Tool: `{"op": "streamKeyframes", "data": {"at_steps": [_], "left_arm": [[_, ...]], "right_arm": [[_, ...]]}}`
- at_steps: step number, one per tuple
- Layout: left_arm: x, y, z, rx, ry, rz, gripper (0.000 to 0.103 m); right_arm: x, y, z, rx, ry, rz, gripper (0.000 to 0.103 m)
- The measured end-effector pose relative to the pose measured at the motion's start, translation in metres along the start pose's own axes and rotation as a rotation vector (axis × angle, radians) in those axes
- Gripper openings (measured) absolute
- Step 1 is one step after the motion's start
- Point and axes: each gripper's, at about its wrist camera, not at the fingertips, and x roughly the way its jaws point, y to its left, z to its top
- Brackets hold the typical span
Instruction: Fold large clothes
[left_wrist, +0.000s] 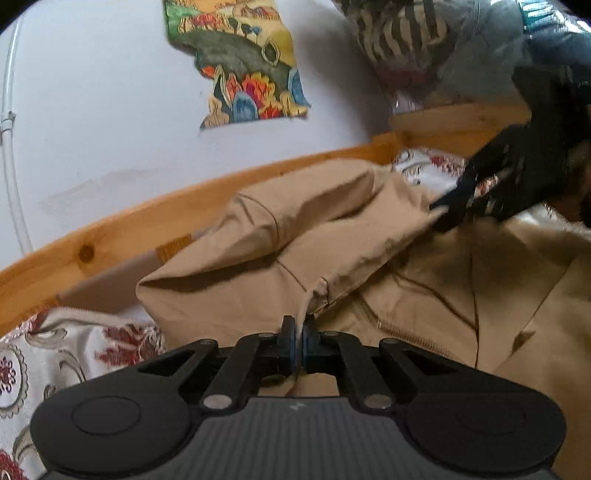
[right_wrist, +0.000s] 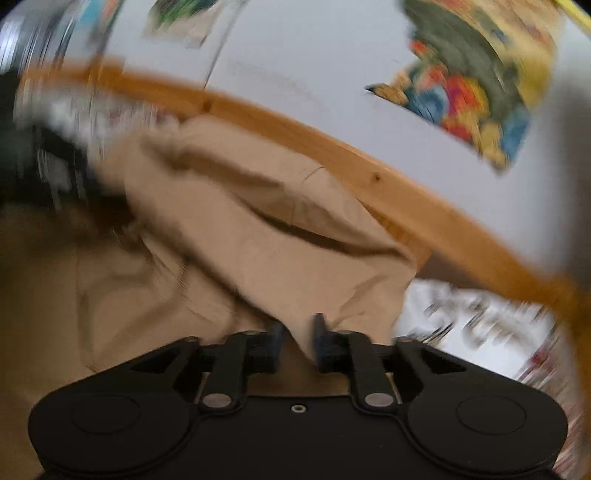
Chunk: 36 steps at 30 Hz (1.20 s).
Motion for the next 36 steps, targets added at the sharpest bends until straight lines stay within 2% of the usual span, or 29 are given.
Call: {"op": "streamKeyframes", "data": {"at_steps": [1, 2, 4, 5, 7, 9, 12, 14, 15, 16, 17, 18, 19, 23, 26, 28, 29, 30, 33, 34, 36], "left_arm": [[0.002, -0.002, -0.001, 0.005, 0.010, -0.005, 0.003], [0.003, -0.003, -0.002, 0.020, 0.016, -0.002, 0.003], [0.004, -0.008, -0.005, 0.064, 0.021, 0.007, 0.003], [0.004, -0.010, -0.006, 0.075, 0.022, 0.007, 0.003], [0.006, -0.012, -0.005, 0.091, 0.025, 0.010, 0.003], [0.007, -0.014, -0.007, 0.099, 0.035, 0.009, 0.003], [0.005, -0.016, -0.010, 0.101, 0.061, -0.004, 0.004], [0.003, -0.015, -0.010, 0.086, 0.081, -0.034, 0.005], [0.002, -0.013, -0.010, 0.065, 0.089, -0.059, 0.007], [-0.001, -0.010, -0.009, 0.037, 0.095, -0.082, 0.014], [-0.004, -0.006, -0.007, -0.002, 0.097, -0.110, 0.020], [-0.010, -0.002, -0.005, -0.042, 0.094, -0.133, 0.022], [-0.015, 0.003, -0.002, -0.091, 0.088, -0.162, 0.025], [-0.040, 0.022, 0.014, -0.275, 0.010, -0.263, 0.033], [-0.024, 0.022, 0.029, -0.315, 0.000, -0.323, 0.033], [0.004, 0.011, 0.033, -0.287, 0.055, -0.355, 0.029], [0.019, 0.005, 0.032, -0.275, 0.087, -0.351, 0.022], [0.032, 0.001, 0.030, -0.270, 0.120, -0.335, 0.019], [0.067, -0.006, 0.025, -0.259, 0.204, -0.179, 0.013], [0.073, -0.003, 0.025, -0.273, 0.204, -0.153, 0.009], [0.076, 0.000, 0.026, -0.281, 0.194, -0.104, 0.008]], "right_arm": [[-0.007, -0.005, 0.003, 0.083, -0.023, 0.059, 0.044], [-0.013, -0.010, 0.007, 0.150, -0.042, 0.114, 0.049], [-0.019, -0.021, 0.019, 0.324, -0.068, 0.238, 0.067], [-0.018, -0.025, 0.024, 0.432, -0.078, 0.308, 0.070], [-0.008, -0.029, 0.034, 0.614, -0.070, 0.389, 0.081], [0.008, -0.032, 0.041, 0.772, -0.044, 0.399, 0.081], [0.035, -0.041, 0.044, 1.041, 0.009, 0.359, 0.082], [0.057, -0.048, 0.047, 1.149, 0.072, 0.329, 0.076], [0.063, -0.049, 0.046, 1.174, 0.089, 0.306, 0.064], [0.067, -0.049, 0.046, 1.189, 0.094, 0.294, 0.048], [0.070, -0.049, 0.044, 1.198, 0.105, 0.280, 0.037], [0.070, -0.050, 0.043, 1.203, 0.112, 0.266, 0.024], [0.067, -0.050, 0.041, 1.208, 0.103, 0.260, 0.021], [0.053, -0.046, 0.032, 1.162, 0.075, 0.258, 0.016], [0.047, -0.043, 0.031, 1.127, 0.062, 0.265, 0.014], [0.043, -0.043, 0.032, 1.110, 0.055, 0.272, 0.013], [0.040, -0.042, 0.035, 1.103, 0.050, 0.275, 0.012], [0.038, -0.042, 0.038, 1.096, 0.045, 0.279, 0.012], [0.023, -0.042, 0.051, 1.063, 0.004, 0.304, 0.010], [0.015, -0.042, 0.055, 1.046, -0.016, 0.318, 0.010], [0.001, -0.041, 0.061, 1.012, -0.043, 0.346, 0.010]]}}
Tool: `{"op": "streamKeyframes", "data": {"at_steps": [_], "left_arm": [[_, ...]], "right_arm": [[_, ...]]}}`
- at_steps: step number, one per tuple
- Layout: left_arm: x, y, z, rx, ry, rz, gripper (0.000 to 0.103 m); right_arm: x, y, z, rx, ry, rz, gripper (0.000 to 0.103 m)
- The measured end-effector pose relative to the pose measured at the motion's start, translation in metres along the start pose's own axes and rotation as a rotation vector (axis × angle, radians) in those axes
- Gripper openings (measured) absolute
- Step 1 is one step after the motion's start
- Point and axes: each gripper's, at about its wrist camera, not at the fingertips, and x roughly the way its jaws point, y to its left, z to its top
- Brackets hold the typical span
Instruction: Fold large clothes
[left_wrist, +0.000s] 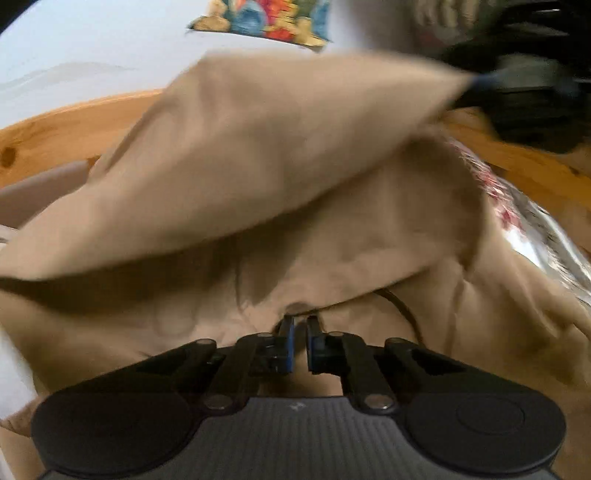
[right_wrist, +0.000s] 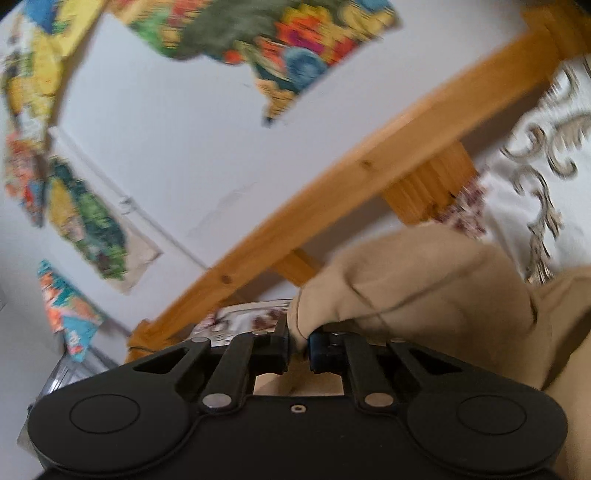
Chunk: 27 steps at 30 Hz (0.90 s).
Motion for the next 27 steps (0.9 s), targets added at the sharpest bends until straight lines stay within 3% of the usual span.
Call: {"op": "streamKeyframes", "data": {"at_steps": [4, 7, 12, 15, 17, 20, 22, 23, 27], "left_arm": [[-0.010, -0.007, -0.015, 0.071, -0.032, 0.040, 0.008], [-0.030, -0.005, -0.041, 0.069, 0.014, 0.022, 0.009], [-0.102, 0.014, -0.102, -0.075, 0.091, -0.163, 0.014], [-0.132, 0.027, -0.124, -0.165, 0.148, -0.201, 0.014], [-0.142, 0.044, -0.127, -0.258, 0.140, -0.179, 0.016], [-0.136, 0.075, -0.120, -0.461, 0.087, -0.130, 0.032], [-0.128, 0.095, -0.114, -0.587, 0.053, -0.122, 0.032], [-0.123, 0.102, -0.110, -0.637, 0.038, -0.128, 0.033], [-0.102, 0.117, -0.097, -0.715, 0.037, -0.140, 0.036]], "right_arm": [[-0.029, 0.007, -0.014, -0.049, -0.020, 0.073, 0.009], [-0.046, -0.001, -0.039, -0.108, -0.029, 0.089, 0.009], [-0.071, -0.029, -0.096, -0.177, -0.012, 0.083, 0.009], [-0.083, -0.049, -0.125, -0.188, 0.006, 0.065, 0.009], [-0.085, -0.063, -0.143, -0.181, 0.043, 0.030, 0.010], [-0.086, -0.081, -0.165, -0.159, 0.118, -0.033, 0.020], [-0.090, -0.090, -0.173, -0.137, 0.157, -0.060, 0.029], [-0.094, -0.093, -0.174, -0.122, 0.158, -0.067, 0.032], [-0.120, -0.101, -0.161, -0.087, 0.074, -0.068, 0.064]]}}
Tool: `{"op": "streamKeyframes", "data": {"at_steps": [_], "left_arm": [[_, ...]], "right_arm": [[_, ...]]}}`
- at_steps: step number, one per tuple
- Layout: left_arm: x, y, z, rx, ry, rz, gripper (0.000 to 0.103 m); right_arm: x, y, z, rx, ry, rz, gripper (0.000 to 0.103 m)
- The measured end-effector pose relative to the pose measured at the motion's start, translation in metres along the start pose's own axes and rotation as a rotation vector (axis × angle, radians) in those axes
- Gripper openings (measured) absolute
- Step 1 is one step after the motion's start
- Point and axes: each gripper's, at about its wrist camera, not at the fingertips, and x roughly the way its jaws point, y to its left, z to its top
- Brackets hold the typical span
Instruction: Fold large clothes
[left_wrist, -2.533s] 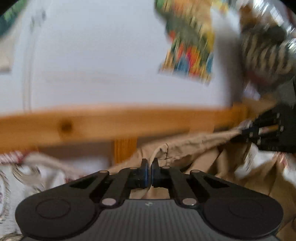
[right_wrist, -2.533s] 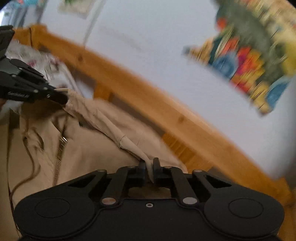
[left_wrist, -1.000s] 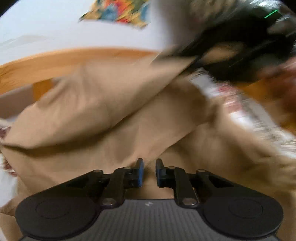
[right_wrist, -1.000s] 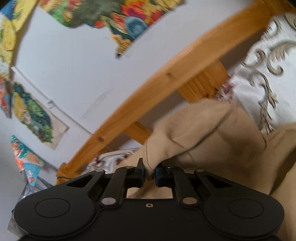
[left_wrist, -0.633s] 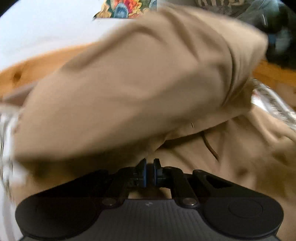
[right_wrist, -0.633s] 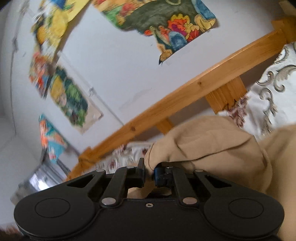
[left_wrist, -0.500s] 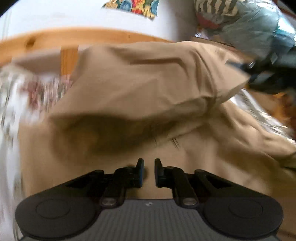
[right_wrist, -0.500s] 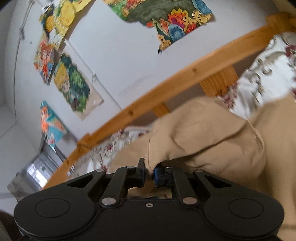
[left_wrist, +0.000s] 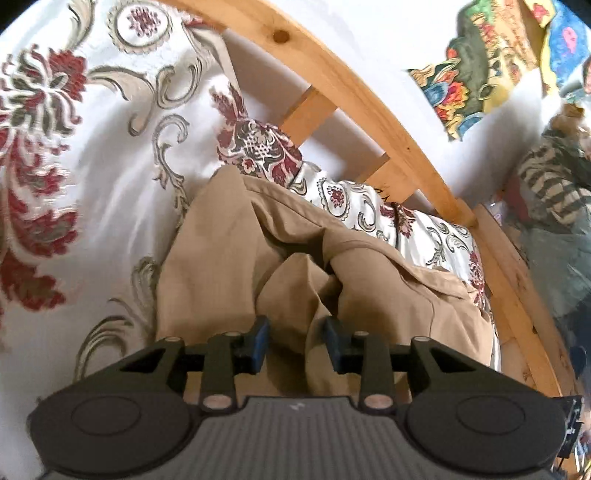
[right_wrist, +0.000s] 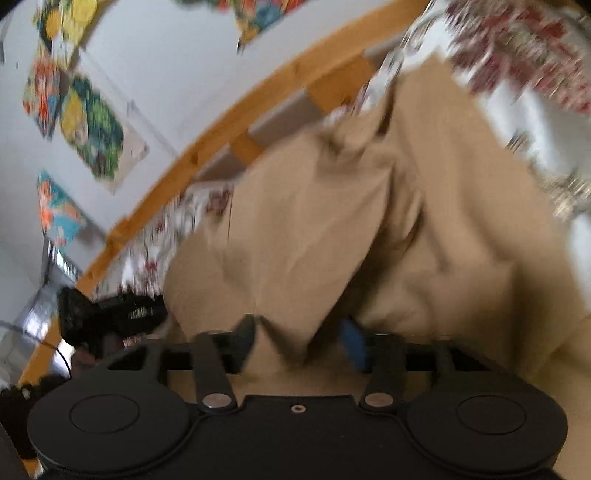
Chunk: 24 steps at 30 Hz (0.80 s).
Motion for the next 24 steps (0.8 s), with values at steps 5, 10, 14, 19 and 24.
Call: {"op": "streamKeyframes", "data": {"at_steps": [5, 10, 14, 19, 24], "left_arm": [[0.024, -0.014, 0.002, 0.047, 0.041, 0.133, 0.018], [0.020, -0.034, 0.001, 0.121, -0.022, 0.249, 0.006], [0.009, -0.042, -0.011, 0.192, -0.024, 0.345, 0.003], [0.012, -0.034, -0.016, 0.134, -0.009, 0.359, 0.003], [0.008, -0.035, -0.017, 0.159, -0.003, 0.347, 0.003]], "right_arm": [[-0.005, -0.027, 0.036, 0.150, -0.144, -0.026, 0.073], [0.039, -0.034, 0.068, 0.196, -0.144, -0.097, 0.006], [0.049, 0.001, 0.076, -0.075, -0.226, -0.221, 0.000], [0.056, -0.025, 0.071, -0.105, -0.184, -0.321, 0.000], [0.024, -0.040, 0.055, -0.007, -0.209, -0.175, 0.032]]}}
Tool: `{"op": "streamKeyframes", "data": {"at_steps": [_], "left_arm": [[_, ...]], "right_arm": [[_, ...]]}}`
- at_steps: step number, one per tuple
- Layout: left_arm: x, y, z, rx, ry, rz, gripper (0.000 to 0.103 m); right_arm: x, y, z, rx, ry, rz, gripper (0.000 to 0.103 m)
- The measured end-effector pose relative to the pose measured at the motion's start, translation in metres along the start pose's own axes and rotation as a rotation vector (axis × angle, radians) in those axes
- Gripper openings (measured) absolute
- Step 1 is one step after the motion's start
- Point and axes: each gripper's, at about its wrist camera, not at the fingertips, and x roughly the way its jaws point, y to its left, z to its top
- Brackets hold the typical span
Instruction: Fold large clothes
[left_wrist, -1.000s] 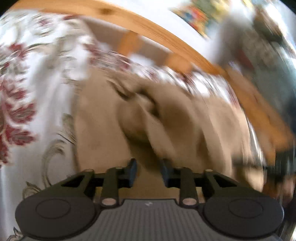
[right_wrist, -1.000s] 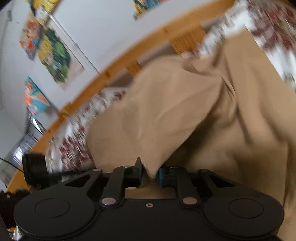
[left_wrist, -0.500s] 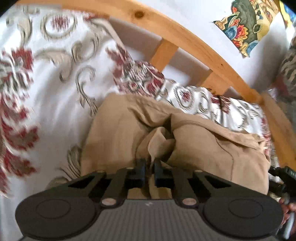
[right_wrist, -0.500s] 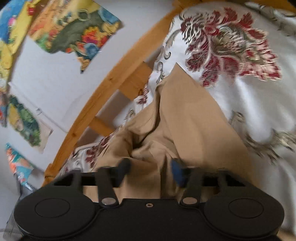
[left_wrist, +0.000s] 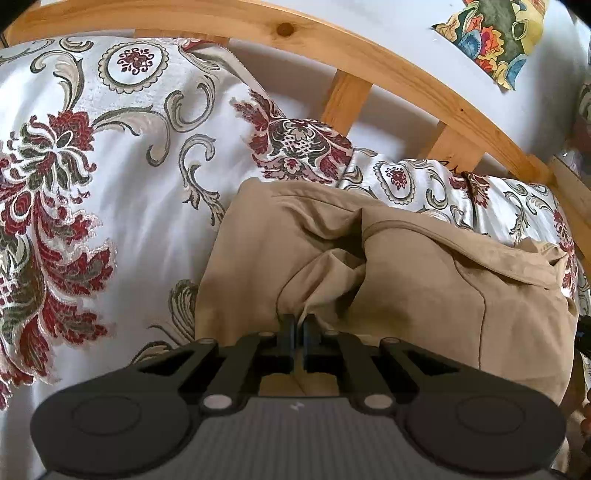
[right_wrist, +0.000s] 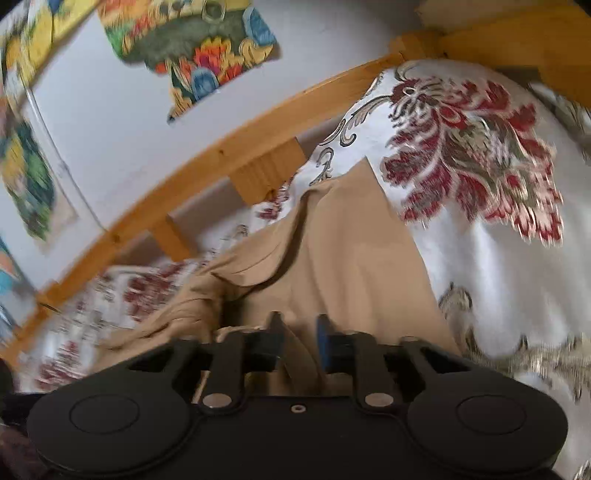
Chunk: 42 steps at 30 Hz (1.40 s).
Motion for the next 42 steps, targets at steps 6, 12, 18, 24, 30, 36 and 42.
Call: {"op": "streamKeyframes", "data": {"at_steps": [6, 12, 18, 24, 30, 36, 42], "left_arm": [[0.000, -0.001, 0.000, -0.016, -0.001, 0.004, 0.003], [-0.012, -0.006, -0.006, -0.051, -0.043, 0.026, 0.003], [0.002, -0.014, -0.011, -0.002, -0.041, 0.077, 0.003], [-0.036, -0.014, -0.012, 0.028, -0.135, 0.066, 0.034], [-0.057, -0.054, -0.003, 0.138, -0.273, 0.006, 0.052], [-0.005, -0.099, -0.018, 0.326, -0.222, 0.107, 0.054], [0.027, -0.098, -0.023, 0.355, -0.201, 0.136, 0.060]], "right_arm": [[0.003, 0.016, 0.004, -0.034, 0.027, 0.083, 0.051], [0.024, 0.047, 0.014, -0.270, 0.008, -0.147, 0.000], [0.059, 0.055, 0.008, -0.446, 0.010, -0.285, 0.000], [0.020, 0.075, 0.006, -0.486, -0.104, -0.294, 0.027], [-0.001, 0.116, -0.011, -0.597, -0.209, -0.179, 0.035], [0.040, 0.130, -0.046, -0.811, -0.106, -0.218, 0.042], [0.077, 0.098, -0.060, -0.886, -0.075, -0.233, 0.053]]}}
